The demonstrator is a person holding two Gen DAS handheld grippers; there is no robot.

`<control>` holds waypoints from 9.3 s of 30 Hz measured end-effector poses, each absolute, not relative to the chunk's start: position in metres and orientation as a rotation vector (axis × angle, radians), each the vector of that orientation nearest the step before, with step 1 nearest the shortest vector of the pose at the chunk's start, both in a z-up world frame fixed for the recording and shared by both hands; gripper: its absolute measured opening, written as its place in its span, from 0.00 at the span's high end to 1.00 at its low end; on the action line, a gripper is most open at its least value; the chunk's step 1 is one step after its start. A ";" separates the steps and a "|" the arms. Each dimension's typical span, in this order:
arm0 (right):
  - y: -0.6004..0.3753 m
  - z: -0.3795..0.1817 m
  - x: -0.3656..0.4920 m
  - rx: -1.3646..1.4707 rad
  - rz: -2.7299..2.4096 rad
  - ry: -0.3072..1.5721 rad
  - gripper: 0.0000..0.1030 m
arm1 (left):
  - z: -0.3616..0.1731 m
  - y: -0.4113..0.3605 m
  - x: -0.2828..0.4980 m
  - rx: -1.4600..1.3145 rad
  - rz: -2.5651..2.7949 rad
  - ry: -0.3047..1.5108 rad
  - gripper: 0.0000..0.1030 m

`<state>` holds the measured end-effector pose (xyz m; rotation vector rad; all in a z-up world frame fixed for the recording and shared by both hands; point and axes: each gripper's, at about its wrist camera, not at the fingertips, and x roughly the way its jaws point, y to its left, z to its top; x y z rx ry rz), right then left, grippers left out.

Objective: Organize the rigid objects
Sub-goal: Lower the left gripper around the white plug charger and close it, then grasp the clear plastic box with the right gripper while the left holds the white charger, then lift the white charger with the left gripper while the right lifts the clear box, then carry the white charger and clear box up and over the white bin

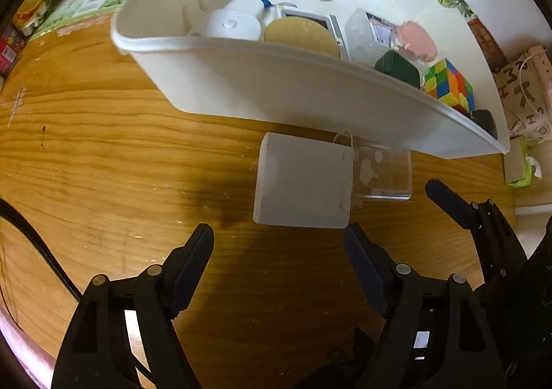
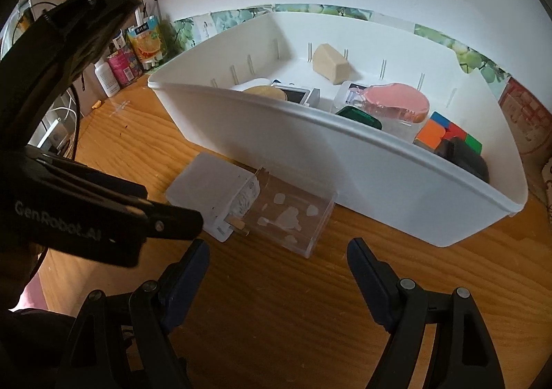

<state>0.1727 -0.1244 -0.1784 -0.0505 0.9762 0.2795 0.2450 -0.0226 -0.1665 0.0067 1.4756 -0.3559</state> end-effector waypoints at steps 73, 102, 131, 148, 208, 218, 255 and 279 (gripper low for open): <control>-0.116 -0.198 0.211 0.029 0.249 1.065 0.31 | -0.191 0.046 0.218 -0.123 -0.144 1.606 0.40; -0.114 -0.124 0.131 -0.132 0.322 0.870 0.32 | -0.156 0.079 0.187 -0.243 -0.130 1.493 0.42; -0.135 -0.093 0.137 -0.069 0.221 0.840 0.32 | -0.121 0.060 0.227 -0.299 -0.300 1.492 0.62; -0.159 -0.104 0.125 0.011 0.157 0.888 0.32 | -0.162 0.023 0.215 -0.132 -0.292 1.612 0.22; -0.170 -0.178 0.122 0.086 0.216 1.288 0.48 | -0.185 0.018 0.119 -0.087 -0.191 1.669 0.40; -0.171 -0.176 0.112 0.086 0.273 1.275 0.61 | -0.175 0.023 0.089 -0.105 -0.153 1.633 0.40; -0.139 -0.188 0.090 0.023 0.297 1.403 0.23 | -0.170 -0.006 0.073 0.181 -0.273 1.656 0.43; -0.054 -0.174 0.123 0.148 0.207 1.480 0.24 | -0.137 0.096 0.142 0.278 -0.450 1.732 0.44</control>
